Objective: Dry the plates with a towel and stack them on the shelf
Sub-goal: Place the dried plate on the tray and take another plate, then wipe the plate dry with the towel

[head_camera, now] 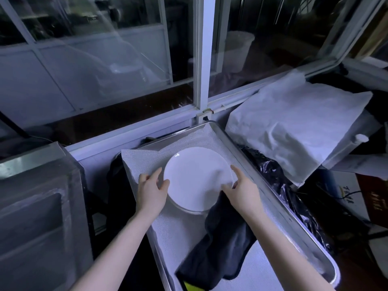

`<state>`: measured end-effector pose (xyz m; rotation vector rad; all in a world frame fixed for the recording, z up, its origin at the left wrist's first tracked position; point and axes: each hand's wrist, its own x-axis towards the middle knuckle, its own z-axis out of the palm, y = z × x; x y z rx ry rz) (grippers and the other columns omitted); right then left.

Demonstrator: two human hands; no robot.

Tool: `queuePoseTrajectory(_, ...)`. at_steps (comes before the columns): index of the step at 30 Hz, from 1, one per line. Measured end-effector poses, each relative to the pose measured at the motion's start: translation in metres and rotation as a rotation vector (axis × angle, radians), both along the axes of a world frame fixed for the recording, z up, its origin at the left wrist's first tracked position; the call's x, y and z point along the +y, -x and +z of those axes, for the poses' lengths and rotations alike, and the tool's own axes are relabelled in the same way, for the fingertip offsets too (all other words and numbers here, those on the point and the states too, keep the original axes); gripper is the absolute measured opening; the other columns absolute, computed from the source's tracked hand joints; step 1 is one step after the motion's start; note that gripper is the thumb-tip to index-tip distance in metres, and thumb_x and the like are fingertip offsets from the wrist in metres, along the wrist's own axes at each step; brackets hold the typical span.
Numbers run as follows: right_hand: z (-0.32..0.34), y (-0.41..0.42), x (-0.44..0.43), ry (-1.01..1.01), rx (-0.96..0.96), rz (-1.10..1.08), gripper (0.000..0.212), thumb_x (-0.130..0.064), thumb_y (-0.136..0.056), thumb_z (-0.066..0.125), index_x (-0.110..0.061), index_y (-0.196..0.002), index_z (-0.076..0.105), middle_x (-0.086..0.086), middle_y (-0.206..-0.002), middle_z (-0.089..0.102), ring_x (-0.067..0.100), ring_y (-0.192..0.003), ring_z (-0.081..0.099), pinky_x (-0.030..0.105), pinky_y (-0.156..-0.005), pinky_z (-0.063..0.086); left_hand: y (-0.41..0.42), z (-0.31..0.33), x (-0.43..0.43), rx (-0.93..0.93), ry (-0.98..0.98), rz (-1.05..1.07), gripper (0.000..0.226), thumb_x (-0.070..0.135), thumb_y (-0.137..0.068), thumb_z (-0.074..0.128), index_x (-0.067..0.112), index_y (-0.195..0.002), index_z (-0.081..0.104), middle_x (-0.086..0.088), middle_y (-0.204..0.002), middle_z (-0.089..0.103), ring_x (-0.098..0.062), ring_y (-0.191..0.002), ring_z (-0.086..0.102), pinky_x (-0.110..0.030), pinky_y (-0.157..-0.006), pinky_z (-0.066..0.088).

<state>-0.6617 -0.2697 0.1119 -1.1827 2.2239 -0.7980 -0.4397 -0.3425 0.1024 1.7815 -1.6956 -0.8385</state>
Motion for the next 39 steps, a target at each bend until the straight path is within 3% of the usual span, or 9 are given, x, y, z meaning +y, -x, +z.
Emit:
queuePoseTrajectory(5, 0.032, -0.033, 0.007, 0.179, -0.159, 0.030, 0.033, -0.025, -0.080, 0.071, -0.031, -0.113, 0.067, -0.009, -0.064, 0.051, -0.001, -0.062, 0.053, 0.008, -0.057, 0.038, -0.018, 0.015, 0.041, 0.374, -0.046, -0.095, 0.023, 0.014, -0.090, 0.072, 0.031, -0.105, 0.074, 0.005, -0.097, 0.069, -0.008, -0.085, 0.065, -0.019, -0.085, 0.051)
queuePoseTrajectory(10, 0.074, -0.086, 0.002, 0.342, -0.283, 0.136, 0.023, -0.027, -0.082, 0.070, -0.037, -0.103, 0.068, -0.011, -0.067, 0.050, -0.004, -0.059, 0.052, 0.004, -0.059, 0.038, -0.046, 0.022, 0.085, 0.738, -0.360, -0.374, 0.027, 0.028, -0.087, 0.068, 0.020, -0.112, 0.072, 0.004, -0.113, 0.076, -0.010, -0.109, 0.068, -0.026, -0.097, 0.052)
queuePoseTrajectory(17, 0.101, -0.173, -0.019, 0.474, -0.266, 0.252, 0.018, -0.022, -0.086, 0.069, -0.028, -0.103, 0.070, -0.010, -0.060, 0.044, 0.002, -0.053, 0.045, 0.011, -0.057, 0.036, -0.128, 0.023, 0.113, 0.673, -0.171, -0.181, 0.021, 0.007, -0.082, 0.078, 0.016, -0.100, 0.070, 0.009, -0.091, 0.075, -0.002, -0.088, 0.067, -0.020, -0.086, 0.048)
queuePoseTrajectory(21, 0.095, -0.223, -0.016, 0.472, -0.085, 0.446, 0.021, -0.034, -0.089, 0.067, -0.031, -0.109, 0.071, -0.004, -0.080, 0.055, -0.002, -0.076, 0.052, 0.007, -0.068, 0.036, -0.185, 0.025, 0.126, 0.641, -0.053, 0.039, 0.009, 0.015, -0.093, 0.070, 0.021, -0.096, 0.075, 0.009, -0.091, 0.076, -0.006, -0.087, 0.065, -0.025, -0.084, 0.051)
queuePoseTrajectory(23, 0.090, -0.246, -0.010, 0.424, -0.018, 0.621, 0.034, -0.052, -0.086, 0.064, -0.037, -0.117, 0.069, -0.008, -0.099, 0.055, -0.006, -0.086, 0.052, 0.007, -0.078, 0.035, -0.208, 0.026, 0.133, 0.669, -0.025, 0.159, 0.008, 0.021, -0.093, 0.069, 0.025, -0.097, 0.075, 0.007, -0.095, 0.078, -0.007, -0.089, 0.067, -0.031, -0.086, 0.052)
queuePoseTrajectory(26, 0.080, -0.284, 0.003, 0.254, 0.064, 0.990, 0.065, -0.075, -0.070, 0.058, -0.038, -0.123, 0.066, -0.015, -0.113, 0.053, -0.004, -0.105, 0.053, 0.015, -0.094, 0.040, -0.241, 0.023, 0.141, 0.639, 0.023, 0.280, 0.020, 0.009, -0.093, 0.067, 0.027, -0.093, 0.074, 0.009, -0.091, 0.078, -0.002, -0.086, 0.069, -0.019, -0.080, 0.052)
queuePoseTrajectory(29, 0.058, -0.328, 0.016, 0.036, 0.086, 1.266, 0.066, -0.069, -0.061, 0.075, -0.032, -0.115, 0.069, -0.023, -0.093, 0.060, -0.002, -0.093, 0.059, 0.026, -0.088, 0.050, -0.276, 0.007, 0.150, 0.565, -0.015, 0.332, 0.021, 0.004, -0.092, 0.066, 0.025, -0.089, 0.069, 0.008, -0.086, 0.075, 0.001, -0.081, 0.067, -0.012, -0.072, 0.049)
queuePoseTrajectory(35, -0.017, -0.407, 0.028, -0.166, 0.065, 1.094, 0.015, -0.047, -0.084, 0.067, -0.033, -0.084, 0.072, -0.002, -0.085, 0.071, 0.018, -0.084, 0.066, 0.032, -0.070, 0.051, -0.348, -0.057, 0.174, 0.573, -0.164, 0.531, 0.009, 0.023, -0.090, 0.075, 0.024, -0.091, 0.066, 0.015, -0.079, 0.072, 0.008, -0.072, 0.066, -0.009, -0.065, 0.048)
queuePoseTrajectory(39, -0.065, -0.445, 0.029, -0.393, -0.075, 0.909, 0.023, -0.041, -0.086, 0.066, -0.022, -0.095, 0.074, 0.003, -0.092, 0.071, 0.020, -0.092, 0.065, 0.031, -0.077, 0.052, -0.406, -0.112, 0.192, 0.602, -0.303, 0.720, 0.010, 0.020, -0.095, 0.068, 0.013, -0.103, 0.066, -0.002, -0.095, 0.076, -0.007, -0.073, 0.072, -0.015, -0.063, 0.053)
